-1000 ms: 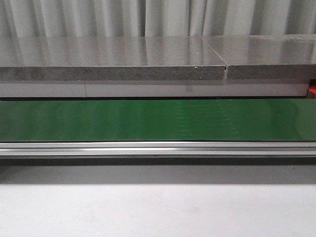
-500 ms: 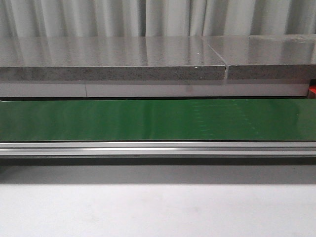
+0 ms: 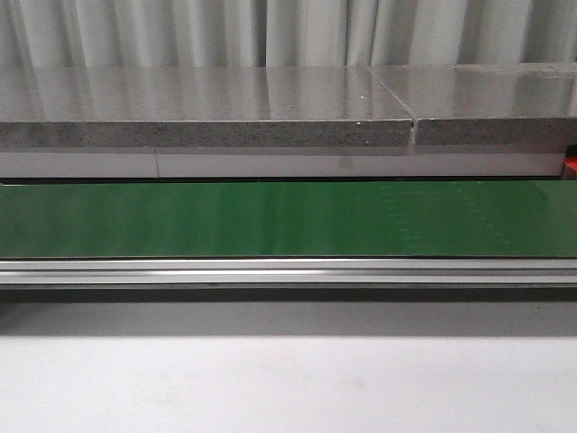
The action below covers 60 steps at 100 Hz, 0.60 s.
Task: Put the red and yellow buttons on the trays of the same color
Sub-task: 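Raise the right gripper and return it above the belt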
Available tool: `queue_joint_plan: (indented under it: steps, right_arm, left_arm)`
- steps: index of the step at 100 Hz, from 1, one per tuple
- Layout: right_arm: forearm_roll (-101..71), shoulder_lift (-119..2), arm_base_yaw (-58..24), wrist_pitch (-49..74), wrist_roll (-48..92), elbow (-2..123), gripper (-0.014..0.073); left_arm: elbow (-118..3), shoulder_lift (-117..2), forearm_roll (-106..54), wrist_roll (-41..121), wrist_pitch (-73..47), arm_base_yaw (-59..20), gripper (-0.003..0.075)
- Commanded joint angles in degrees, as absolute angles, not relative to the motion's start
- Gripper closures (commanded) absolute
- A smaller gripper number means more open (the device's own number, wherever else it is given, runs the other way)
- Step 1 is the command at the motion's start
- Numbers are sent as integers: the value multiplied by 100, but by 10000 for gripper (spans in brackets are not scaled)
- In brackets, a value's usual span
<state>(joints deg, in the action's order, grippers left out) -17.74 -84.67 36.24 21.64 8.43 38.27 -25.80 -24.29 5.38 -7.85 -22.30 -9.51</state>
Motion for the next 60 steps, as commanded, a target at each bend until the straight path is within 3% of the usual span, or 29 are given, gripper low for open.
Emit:
queue_joint_plan:
  steps: [1, 19, 29, 44, 52, 60]
  right_arm:
    - [-1802, -8396, 3677, 1883, 848, 3944, 464]
    - [-1802, -8420, 3677, 1901, 848, 3944, 440]
    - [-1802, -8420, 3677, 1918, 848, 3944, 328]
    - [-1802, -8394, 3677, 1957, 848, 3984, 82]
    - [-1802, -8339, 3677, 2060, 848, 4062, 27]
    - [-1802, -8204, 3677, 2131, 848, 4120, 30]
  left_arm:
    - [-2729, -2459, 550, -803, -1760, -997, 739]
    - [-2729, -2459, 550, -803, -1760, -997, 739]
    - [-2729, -2459, 550, -803, -1760, -997, 739]
    - [-2729, -2459, 550, -803, -1760, -997, 739]
    - [-2729, -2459, 550, -803, -1760, -997, 739]
    - [-2729, -2459, 550, -803, -1760, -997, 739]
